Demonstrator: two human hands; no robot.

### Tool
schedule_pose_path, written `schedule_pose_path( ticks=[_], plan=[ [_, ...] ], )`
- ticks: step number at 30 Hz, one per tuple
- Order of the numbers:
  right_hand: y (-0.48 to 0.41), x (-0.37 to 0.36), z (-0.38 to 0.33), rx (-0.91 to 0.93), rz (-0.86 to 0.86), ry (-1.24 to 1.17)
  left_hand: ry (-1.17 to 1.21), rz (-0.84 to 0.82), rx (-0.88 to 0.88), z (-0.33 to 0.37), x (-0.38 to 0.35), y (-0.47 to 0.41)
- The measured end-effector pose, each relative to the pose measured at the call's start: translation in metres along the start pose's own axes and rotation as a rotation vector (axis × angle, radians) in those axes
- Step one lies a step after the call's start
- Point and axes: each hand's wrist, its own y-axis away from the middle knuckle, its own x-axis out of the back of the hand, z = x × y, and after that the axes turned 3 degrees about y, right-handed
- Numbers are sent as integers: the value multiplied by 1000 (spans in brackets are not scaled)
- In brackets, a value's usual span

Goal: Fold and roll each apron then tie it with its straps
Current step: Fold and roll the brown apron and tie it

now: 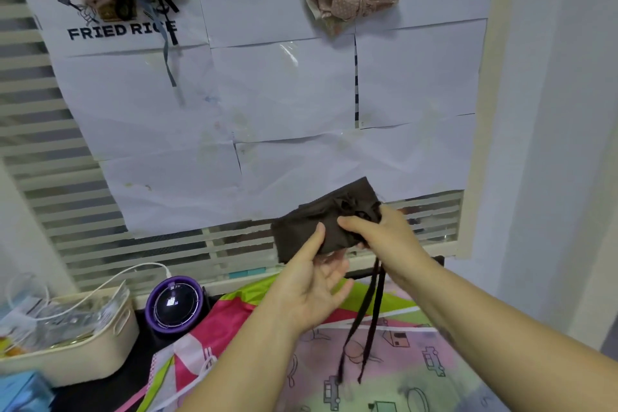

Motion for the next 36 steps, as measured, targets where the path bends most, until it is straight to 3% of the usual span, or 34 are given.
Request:
schedule_pose_path(
  ticks=[3,5,8,10,12,15,22,27,30,36],
  plan=[
    [-10,22,-8,62,-16,233,-419,-39,81,14,24,8],
    [-15,36,-12,74,-98,321,-612,0,-108,24,30,11],
    [-12,45,-19,108,-311,396,-994,-33,-533,38,28,13],
    [-8,43,-24,140,-470,418,-1203,-181,-574,35,19,14],
    [-5,43,-27,160,-591,454,-1244,-277,-609,24,12,12],
    [-3,48,-30,129,-678,495,-1204,-193,-739,13,11,7],
    [-8,74,-50,158,-551,997,-1335,75,-920,8,13,-3],
    [-2,88,-73,126,-578,577,-1533,126,-1005,8,23,-2],
    [-2,74,-77,272,-567,640,-1601,75,-1037,3,17,-3],
    [5,43,-89,382,-761,795,-1770,70,-993,-3,7,-7]
  ],
)
